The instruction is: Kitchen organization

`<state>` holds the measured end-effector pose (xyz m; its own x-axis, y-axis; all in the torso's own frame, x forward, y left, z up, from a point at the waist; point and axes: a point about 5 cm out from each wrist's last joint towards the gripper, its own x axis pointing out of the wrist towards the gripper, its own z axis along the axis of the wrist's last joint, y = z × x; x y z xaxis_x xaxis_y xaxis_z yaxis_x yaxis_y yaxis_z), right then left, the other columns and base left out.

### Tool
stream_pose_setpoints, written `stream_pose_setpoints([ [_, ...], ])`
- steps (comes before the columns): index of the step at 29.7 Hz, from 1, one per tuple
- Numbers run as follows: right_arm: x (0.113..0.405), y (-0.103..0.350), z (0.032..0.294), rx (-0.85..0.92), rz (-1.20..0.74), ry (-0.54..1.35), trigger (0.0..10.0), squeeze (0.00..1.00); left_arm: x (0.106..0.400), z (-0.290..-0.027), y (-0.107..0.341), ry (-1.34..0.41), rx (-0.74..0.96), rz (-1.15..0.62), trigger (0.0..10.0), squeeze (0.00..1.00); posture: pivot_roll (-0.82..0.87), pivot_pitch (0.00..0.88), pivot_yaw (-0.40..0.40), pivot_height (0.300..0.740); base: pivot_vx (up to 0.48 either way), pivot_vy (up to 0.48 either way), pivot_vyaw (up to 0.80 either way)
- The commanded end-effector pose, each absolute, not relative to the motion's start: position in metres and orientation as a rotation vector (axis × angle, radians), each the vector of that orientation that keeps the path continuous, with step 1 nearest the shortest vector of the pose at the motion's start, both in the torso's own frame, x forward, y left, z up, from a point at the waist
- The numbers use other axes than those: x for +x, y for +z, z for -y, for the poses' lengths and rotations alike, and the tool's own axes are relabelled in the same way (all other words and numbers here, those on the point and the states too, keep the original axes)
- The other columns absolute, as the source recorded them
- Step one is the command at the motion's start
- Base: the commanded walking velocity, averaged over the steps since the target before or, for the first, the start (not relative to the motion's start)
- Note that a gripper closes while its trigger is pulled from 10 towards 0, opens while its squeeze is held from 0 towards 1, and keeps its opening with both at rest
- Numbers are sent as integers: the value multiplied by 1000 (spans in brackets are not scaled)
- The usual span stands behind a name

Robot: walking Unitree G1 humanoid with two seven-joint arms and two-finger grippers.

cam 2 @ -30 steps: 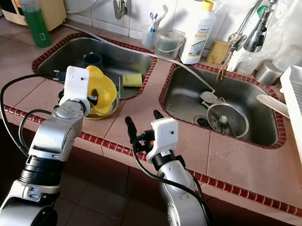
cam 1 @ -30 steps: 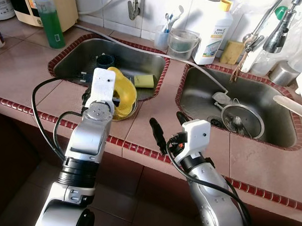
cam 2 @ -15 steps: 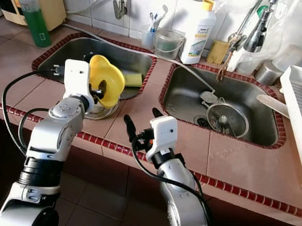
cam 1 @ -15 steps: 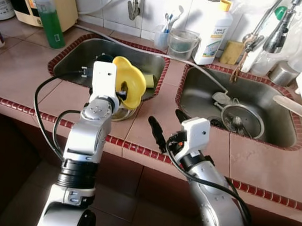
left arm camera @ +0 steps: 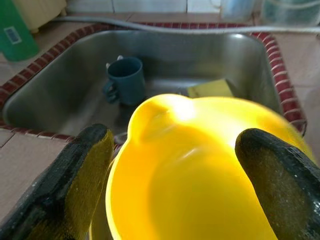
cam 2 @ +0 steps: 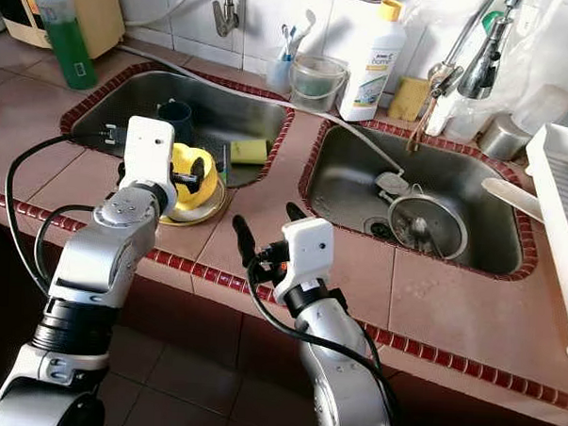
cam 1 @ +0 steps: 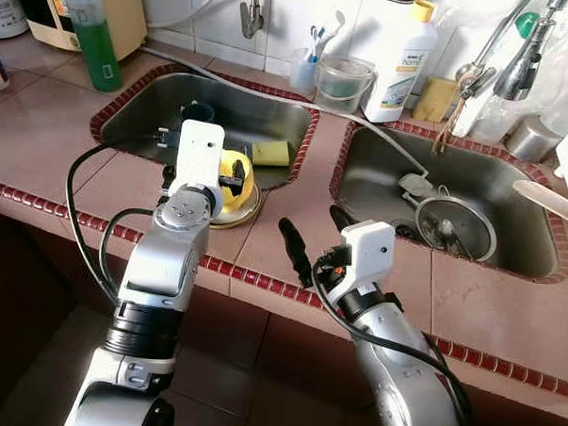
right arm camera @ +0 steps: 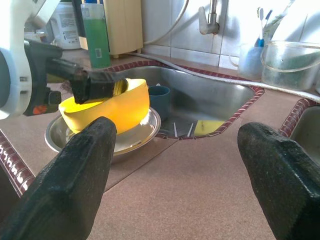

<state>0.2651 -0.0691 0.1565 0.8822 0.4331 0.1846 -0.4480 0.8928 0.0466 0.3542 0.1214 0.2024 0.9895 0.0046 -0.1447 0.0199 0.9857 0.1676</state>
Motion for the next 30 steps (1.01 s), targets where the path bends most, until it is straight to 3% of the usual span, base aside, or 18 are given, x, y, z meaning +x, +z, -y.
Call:
stream_pose_setpoints([
  [1, 266, 158, 71, 92, 179, 447, 10000, 0, 355, -118, 206, -11, 185, -141, 10000, 0, -144, 103, -81, 740, 0, 0, 0],
  [13, 266, 158, 69, 98, 182, 448, 10000, 0, 354, -123, 233, -20, 57, -3, 10000, 0, -137, 100, -78, 740, 0, 0, 0],
  [30, 268, 159, 70, 91, 187, 452, 10000, 0, 320, -97, 211, -340, 210, -5, 10000, 0, -130, 94, -85, 740, 0, 0, 0],
])
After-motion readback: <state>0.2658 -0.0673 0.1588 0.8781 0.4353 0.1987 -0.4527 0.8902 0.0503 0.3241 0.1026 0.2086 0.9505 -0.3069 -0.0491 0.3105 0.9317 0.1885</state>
